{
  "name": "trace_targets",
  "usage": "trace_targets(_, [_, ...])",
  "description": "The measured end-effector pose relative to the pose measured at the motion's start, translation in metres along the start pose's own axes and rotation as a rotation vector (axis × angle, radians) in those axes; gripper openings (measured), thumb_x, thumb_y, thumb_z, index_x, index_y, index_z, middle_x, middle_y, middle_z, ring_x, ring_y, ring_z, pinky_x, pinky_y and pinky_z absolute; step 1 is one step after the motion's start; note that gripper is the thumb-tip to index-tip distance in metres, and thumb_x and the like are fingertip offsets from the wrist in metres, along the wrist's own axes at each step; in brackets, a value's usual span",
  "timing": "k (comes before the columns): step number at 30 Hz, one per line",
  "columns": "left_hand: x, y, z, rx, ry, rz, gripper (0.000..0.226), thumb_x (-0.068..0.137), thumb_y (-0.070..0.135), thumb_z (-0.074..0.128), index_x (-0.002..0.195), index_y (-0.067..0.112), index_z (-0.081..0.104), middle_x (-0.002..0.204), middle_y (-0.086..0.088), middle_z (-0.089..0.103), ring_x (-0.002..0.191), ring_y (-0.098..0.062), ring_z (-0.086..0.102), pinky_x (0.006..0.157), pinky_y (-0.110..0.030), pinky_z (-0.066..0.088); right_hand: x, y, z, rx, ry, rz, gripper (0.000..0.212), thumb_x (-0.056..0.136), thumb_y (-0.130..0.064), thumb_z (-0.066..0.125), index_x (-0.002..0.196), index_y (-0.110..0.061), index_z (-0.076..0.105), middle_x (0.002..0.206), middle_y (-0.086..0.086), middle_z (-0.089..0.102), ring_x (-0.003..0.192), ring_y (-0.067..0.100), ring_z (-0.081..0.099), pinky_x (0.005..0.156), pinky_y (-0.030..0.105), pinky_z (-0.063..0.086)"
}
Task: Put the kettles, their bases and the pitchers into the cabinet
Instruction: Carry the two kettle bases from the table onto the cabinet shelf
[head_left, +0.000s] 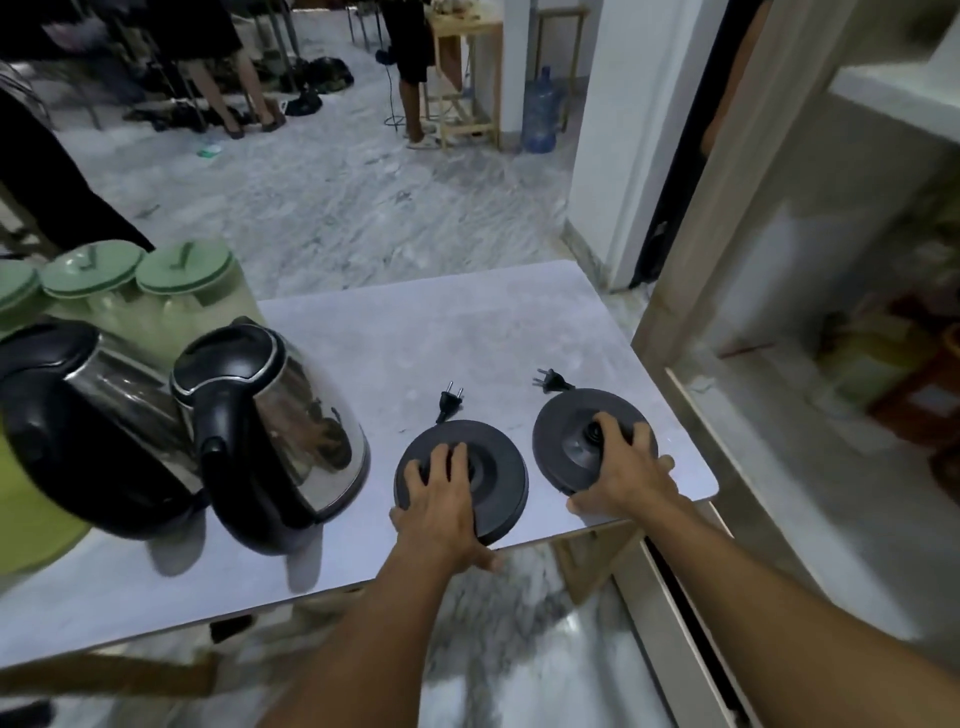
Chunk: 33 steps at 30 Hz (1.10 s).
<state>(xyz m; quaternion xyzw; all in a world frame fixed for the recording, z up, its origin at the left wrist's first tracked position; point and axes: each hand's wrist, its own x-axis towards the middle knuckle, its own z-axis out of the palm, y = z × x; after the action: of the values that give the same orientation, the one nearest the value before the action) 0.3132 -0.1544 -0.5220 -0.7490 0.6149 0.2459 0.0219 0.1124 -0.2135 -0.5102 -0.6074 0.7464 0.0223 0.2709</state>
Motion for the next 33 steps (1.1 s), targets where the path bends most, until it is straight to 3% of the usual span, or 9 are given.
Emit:
trace_targets(2, [-0.009, -0.002, 0.004, 0.015, 0.022, 0.032, 0.121, 0.054, 0.040, 0.090, 0.147, 0.025, 0.014, 0.150, 0.007, 0.012, 0.138, -0.031, 0.015, 0.094, -0.056, 0.045, -0.007, 0.000, 0.003, 0.007, -0.007, -0.005, 0.105, 0.065, -0.027, 0.080, 0.148, -0.038, 0.016, 0.148, 0.001, 0.012, 0.126, 0.041, 0.033, 0.088, 0.043, 0.048])
trace_targets(6, [-0.023, -0.004, 0.010, 0.054, 0.074, 0.057, 0.105, 0.056, 0.036, 0.088, 0.139, 0.023, 0.025, 0.143, 0.006, 0.021, 0.129, -0.028, 0.025, 0.090, -0.052, 0.047, -0.025, 0.000, 0.012, 0.043, 0.046, -0.006, 0.097, 0.066, -0.028, 0.080, 0.143, -0.035, 0.023, 0.144, 0.003, 0.019, 0.117, 0.043, 0.040, 0.082, 0.040, 0.047])
trace_targets(11, [-0.038, -0.003, 0.003, 0.097, 0.169, 0.097, 0.101, 0.058, 0.034, 0.085, 0.140, 0.019, 0.027, 0.141, 0.003, 0.025, 0.127, -0.027, 0.028, 0.095, -0.053, 0.045, -0.061, 0.004, 0.026, 0.077, 0.249, -0.029, 0.099, 0.066, -0.047, 0.081, 0.145, -0.034, 0.023, 0.143, 0.004, 0.025, 0.112, 0.039, 0.051, 0.095, 0.045, 0.048])
trace_targets(14, [-0.051, -0.002, -0.019, 0.096, 0.286, 0.167, 0.094, 0.061, 0.032, 0.081, 0.138, 0.020, 0.029, 0.140, 0.001, 0.027, 0.123, -0.026, 0.030, 0.095, -0.055, 0.044, -0.093, 0.002, 0.012, 0.127, 0.344, 0.014, 0.097, 0.068, -0.043, 0.081, 0.144, -0.035, 0.023, 0.146, 0.004, 0.021, 0.117, 0.044, 0.048, 0.090, 0.046, 0.052])
trace_targets(17, [-0.069, 0.006, -0.057, 0.088, 0.388, 0.260, 0.094, 0.062, 0.033, 0.080, 0.139, 0.020, 0.028, 0.141, 0.001, 0.027, 0.123, -0.028, 0.030, 0.094, -0.055, 0.043, -0.138, -0.004, -0.021, 0.120, 0.462, 0.064, 0.093, 0.070, -0.037, 0.078, 0.145, -0.035, 0.022, 0.152, 0.004, 0.015, 0.120, 0.048, 0.043, 0.095, 0.048, 0.048])
trace_targets(26, [-0.226, 0.085, -0.179, 0.066, 0.561, 0.801, 0.090, 0.062, 0.028, 0.082, 0.133, 0.020, 0.028, 0.140, -0.001, 0.029, 0.127, -0.031, 0.032, 0.101, -0.064, 0.033, -0.378, 0.015, -0.135, 0.133, 0.894, 0.398, 0.093, 0.074, -0.039, 0.081, 0.145, -0.038, 0.021, 0.158, 0.004, 0.007, 0.129, 0.048, 0.037, 0.104, 0.055, 0.040])
trace_targets(33, [-0.356, 0.175, -0.190, 0.074, 0.609, 1.205, 0.094, 0.069, 0.033, 0.078, 0.143, 0.016, 0.022, 0.142, -0.003, 0.025, 0.132, -0.031, 0.029, 0.107, -0.071, 0.024, -0.531, 0.077, -0.170, 0.110, 1.050, 0.706, 0.097, 0.074, -0.040, 0.080, 0.149, -0.039, 0.018, 0.160, 0.006, 0.002, 0.133, 0.047, 0.033, 0.107, 0.051, 0.039])
